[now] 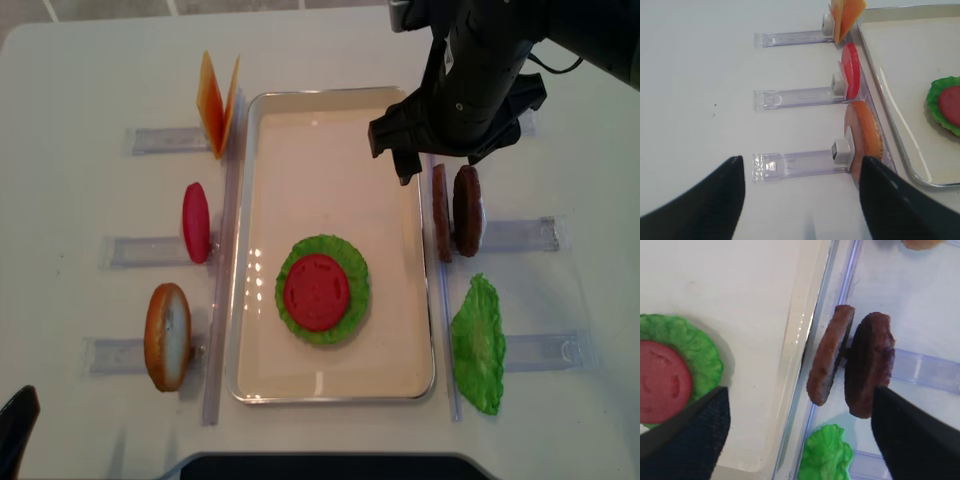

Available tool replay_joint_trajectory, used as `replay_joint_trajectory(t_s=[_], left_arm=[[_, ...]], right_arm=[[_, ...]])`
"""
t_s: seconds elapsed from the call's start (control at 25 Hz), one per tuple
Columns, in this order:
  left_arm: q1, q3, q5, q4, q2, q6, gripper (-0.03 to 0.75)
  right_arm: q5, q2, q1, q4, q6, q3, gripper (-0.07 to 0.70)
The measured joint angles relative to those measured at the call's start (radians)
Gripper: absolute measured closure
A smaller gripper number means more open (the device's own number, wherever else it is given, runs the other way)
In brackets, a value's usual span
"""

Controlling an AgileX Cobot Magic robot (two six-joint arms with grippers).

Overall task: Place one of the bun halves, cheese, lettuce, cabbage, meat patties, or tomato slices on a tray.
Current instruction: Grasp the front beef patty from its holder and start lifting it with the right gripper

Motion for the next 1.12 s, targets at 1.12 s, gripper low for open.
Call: replay_joint_trajectory(t_s=[1.12], left_arm=[[0.0, 0.0, -0.001, 0.0, 0.0, 0.0, 0.177]], right_arm=[[-0.006, 0.119, 0.0, 0.048, -0.029, -0.002, 0.055]])
